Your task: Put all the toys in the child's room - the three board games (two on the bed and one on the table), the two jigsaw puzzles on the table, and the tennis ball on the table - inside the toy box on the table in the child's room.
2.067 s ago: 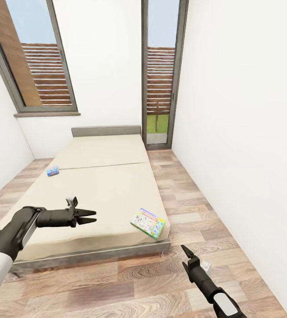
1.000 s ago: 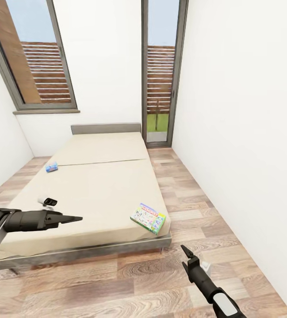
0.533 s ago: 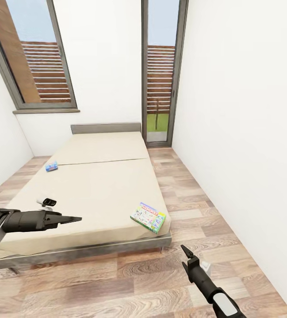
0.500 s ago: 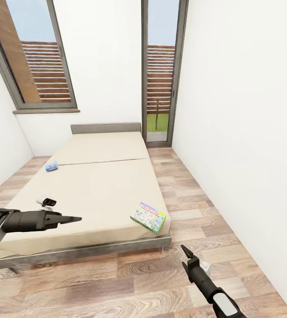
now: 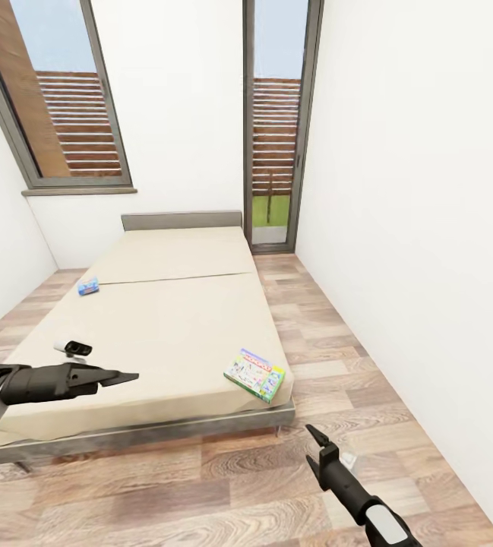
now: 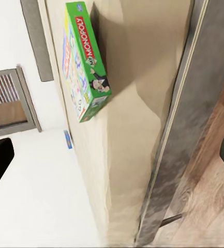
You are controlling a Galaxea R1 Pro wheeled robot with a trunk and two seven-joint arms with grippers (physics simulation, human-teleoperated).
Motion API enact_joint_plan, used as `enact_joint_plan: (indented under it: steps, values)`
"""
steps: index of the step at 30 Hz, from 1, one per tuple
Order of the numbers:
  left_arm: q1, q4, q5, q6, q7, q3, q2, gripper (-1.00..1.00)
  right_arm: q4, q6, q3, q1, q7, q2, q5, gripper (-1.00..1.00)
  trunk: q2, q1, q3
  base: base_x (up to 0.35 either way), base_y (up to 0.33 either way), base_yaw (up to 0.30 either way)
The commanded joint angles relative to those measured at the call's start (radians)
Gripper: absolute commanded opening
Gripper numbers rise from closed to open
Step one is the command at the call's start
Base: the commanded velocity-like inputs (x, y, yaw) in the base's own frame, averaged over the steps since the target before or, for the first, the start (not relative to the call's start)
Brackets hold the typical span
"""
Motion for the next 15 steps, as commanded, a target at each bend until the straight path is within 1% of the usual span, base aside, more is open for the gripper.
enact_joint_plan:
  steps: [1, 5, 10, 15]
  values:
    - [0.000, 0.000, 0.006, 0.011, -0.004, -0.002, 0.001, 1.00, -0.001, 0.032, -0.004, 0.000, 0.001, 0.001, -0.006, 1.00, 0.000, 0.000, -0.001, 0.048, 0.000, 0.000]
    - [0.004, 0.000, 0.013, 0.011, -0.004, -0.002, 0.000, 1.00, -0.001, 0.064, -0.005, 0.000, 0.002, 0.004, -0.006, 1.00, 0.000, 0.000, -0.001, 0.024, 0.000, 0.000]
    - [0.010, -0.001, 0.015, 0.011, -0.004, -0.001, 0.000, 1.00, -0.002, 0.072, -0.005, 0.000, 0.002, 0.005, -0.010, 1.00, 0.000, 0.000, -0.001, 0.016, 0.000, 0.000]
    - [0.013, -0.001, 0.016, 0.011, -0.004, 0.000, 0.000, 1.00, -0.003, 0.074, -0.005, 0.000, 0.003, 0.005, -0.027, 1.00, 0.000, 0.000, -0.001, 0.094, 0.018, 0.000]
